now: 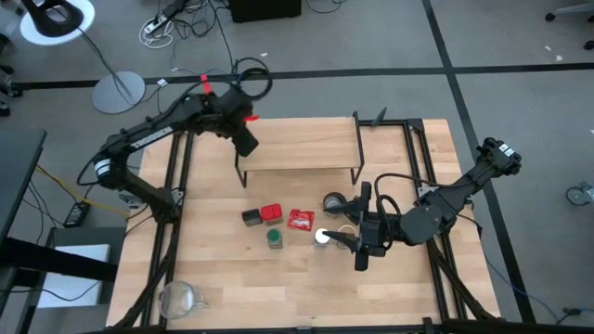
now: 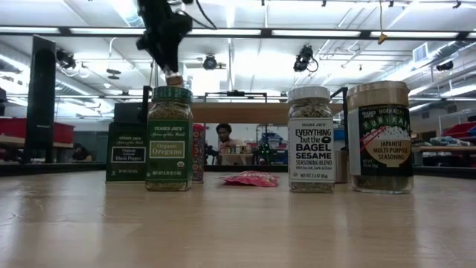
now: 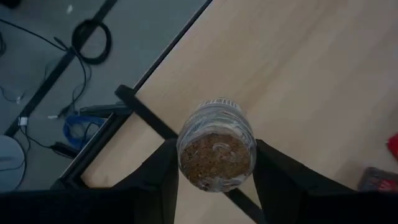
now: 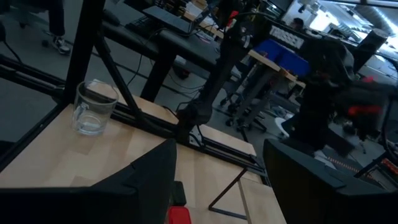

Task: Shelf spices
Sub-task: Put the brown seasoning bottle on the shelf

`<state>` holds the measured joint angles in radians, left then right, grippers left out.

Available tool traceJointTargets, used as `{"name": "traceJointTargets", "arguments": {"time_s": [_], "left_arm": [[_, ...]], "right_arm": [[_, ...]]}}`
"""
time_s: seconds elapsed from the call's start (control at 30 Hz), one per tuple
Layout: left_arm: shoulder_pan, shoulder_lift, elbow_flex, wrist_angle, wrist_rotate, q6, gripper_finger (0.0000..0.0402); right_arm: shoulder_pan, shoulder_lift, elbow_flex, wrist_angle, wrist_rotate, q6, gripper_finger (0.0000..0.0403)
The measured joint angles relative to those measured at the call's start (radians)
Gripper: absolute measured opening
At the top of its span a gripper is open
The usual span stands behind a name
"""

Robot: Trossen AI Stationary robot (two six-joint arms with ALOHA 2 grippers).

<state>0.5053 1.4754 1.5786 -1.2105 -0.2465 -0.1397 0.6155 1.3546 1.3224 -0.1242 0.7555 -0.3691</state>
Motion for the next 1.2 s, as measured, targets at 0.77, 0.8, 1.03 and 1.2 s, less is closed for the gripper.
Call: {"name": "traceJointTargets", "arguments": {"time_s": [0.77, 0.8, 1.03, 1.2], "left_arm": [[0.118, 0.351, 0.327, -0.181, 0.05, 0.113, 0.0163], [0.124, 0.351, 0.327, -0.179, 0.06, 0.114, 0.0163], [0.167, 0.351, 0.327, -0.213, 0.084, 0.136, 0.0163], [0.186, 0.351, 0.327, -0.218, 0.087, 0.146, 0.0163]], "right_arm": [[0.0, 0.0, 0.0, -0.004, 0.001, 0.0, 0.024], [0.0, 0.0, 0.0, -0.004, 0.001, 0.001, 0.024], [0.0, 0.0, 0.0, 0.0, 0.001, 0.008, 0.024], [0.0, 0.0, 0.0, 0.003, 0.001, 0.01, 0.024]]}}
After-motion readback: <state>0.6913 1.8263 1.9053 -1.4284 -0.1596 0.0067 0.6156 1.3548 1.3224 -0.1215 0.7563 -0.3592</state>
